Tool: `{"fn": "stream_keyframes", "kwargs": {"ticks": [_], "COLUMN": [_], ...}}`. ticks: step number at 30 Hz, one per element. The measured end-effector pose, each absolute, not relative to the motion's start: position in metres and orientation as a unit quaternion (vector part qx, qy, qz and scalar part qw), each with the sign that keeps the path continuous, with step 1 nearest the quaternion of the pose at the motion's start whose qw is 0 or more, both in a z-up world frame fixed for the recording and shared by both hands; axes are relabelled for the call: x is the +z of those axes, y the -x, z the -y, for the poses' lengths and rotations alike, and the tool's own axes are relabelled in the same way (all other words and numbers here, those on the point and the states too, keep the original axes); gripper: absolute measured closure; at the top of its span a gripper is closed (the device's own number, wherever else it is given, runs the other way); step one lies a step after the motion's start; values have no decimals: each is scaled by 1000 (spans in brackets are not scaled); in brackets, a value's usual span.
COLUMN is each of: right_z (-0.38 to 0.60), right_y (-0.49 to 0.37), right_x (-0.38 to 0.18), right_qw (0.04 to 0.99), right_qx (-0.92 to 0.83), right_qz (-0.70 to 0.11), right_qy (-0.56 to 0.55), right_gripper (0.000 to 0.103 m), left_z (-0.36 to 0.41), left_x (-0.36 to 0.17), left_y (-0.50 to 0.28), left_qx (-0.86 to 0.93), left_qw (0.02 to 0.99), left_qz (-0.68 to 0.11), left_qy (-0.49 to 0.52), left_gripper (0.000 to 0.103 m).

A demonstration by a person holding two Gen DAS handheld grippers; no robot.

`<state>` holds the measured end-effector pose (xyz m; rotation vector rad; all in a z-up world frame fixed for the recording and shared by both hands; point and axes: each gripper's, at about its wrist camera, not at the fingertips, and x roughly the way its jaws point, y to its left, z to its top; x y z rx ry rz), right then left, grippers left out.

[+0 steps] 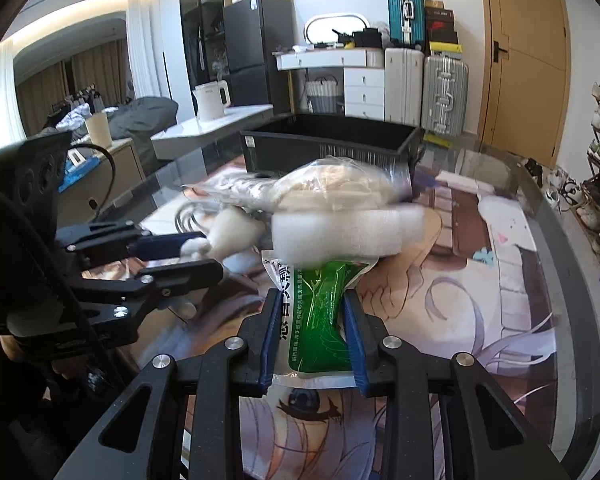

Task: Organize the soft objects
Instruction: 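Grasp the white plush toy with the left gripper while the right gripper lifts the packet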

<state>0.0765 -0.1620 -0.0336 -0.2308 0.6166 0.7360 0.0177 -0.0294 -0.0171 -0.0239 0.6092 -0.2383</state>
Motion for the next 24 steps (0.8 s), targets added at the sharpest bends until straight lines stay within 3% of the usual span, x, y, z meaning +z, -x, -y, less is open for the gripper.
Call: {"fn": "stream_keyframes", "kwargs": {"ticks": [24], "right_z": [162], "right_y": [-52], "right_x": [18], "right_qw": [899], "right_qx": [355], "right_qz": [-234], "right_qy": [100], "right_gripper": [73], "left_z": [0], "left_x": [39], "left_y": [13], "left_qx": [-109], "left_qw": [968], "left_qz": [-224], "left_qy": [34], "left_gripper": [73]}}
